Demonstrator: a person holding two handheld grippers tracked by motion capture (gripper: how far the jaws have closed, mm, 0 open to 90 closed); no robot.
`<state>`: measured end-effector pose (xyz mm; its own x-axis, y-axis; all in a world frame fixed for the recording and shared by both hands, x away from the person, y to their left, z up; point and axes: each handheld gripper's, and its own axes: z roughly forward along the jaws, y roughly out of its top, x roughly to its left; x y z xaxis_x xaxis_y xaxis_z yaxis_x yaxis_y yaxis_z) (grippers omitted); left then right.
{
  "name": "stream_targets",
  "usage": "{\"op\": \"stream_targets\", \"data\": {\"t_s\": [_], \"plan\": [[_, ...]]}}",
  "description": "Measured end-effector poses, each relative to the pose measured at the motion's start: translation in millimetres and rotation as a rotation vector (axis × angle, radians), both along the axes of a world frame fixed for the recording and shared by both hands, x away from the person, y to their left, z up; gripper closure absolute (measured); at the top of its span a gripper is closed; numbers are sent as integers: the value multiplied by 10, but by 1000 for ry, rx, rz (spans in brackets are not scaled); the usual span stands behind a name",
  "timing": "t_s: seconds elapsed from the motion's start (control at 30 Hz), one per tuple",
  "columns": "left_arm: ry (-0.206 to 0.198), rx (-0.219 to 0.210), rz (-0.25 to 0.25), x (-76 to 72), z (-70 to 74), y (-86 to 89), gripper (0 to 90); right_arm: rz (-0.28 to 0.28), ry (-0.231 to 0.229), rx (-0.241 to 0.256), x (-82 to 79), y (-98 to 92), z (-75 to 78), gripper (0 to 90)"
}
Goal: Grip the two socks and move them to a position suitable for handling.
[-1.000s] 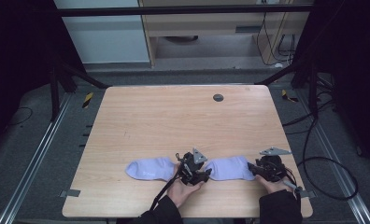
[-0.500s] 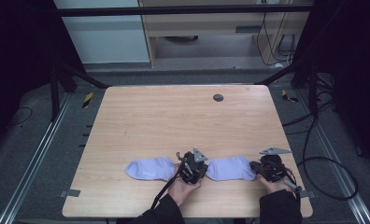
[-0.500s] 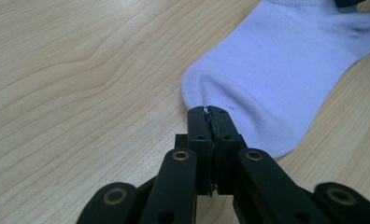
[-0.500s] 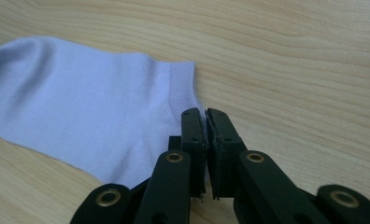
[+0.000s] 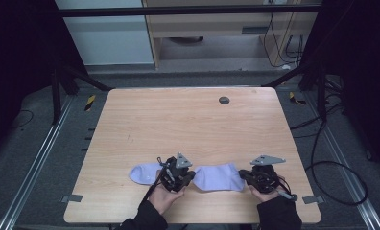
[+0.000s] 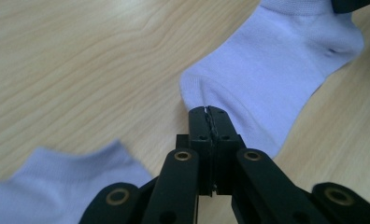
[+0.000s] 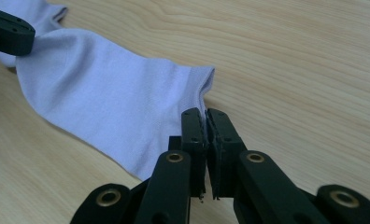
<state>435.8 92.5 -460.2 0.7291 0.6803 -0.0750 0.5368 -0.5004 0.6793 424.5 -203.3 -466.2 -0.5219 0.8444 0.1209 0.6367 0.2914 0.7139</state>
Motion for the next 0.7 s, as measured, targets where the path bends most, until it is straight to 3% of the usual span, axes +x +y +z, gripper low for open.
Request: {"op": "stream_targets", "data": {"t_s": [0.13,0.3,0.57,0.7], "plan": [[11,4,-5,-74,-38,103,888,25,9,1,-19,106,-13,865],[32,43,-2,-166,-193,231,887,54,30,-8,-57,242,-73,864],[24,80,3,-154,-268,250,887,56,62,-17,-77,271,-172,860],[27,75,15,-151,-271,293,884,65,66,-24,-87,290,-196,852]]}}
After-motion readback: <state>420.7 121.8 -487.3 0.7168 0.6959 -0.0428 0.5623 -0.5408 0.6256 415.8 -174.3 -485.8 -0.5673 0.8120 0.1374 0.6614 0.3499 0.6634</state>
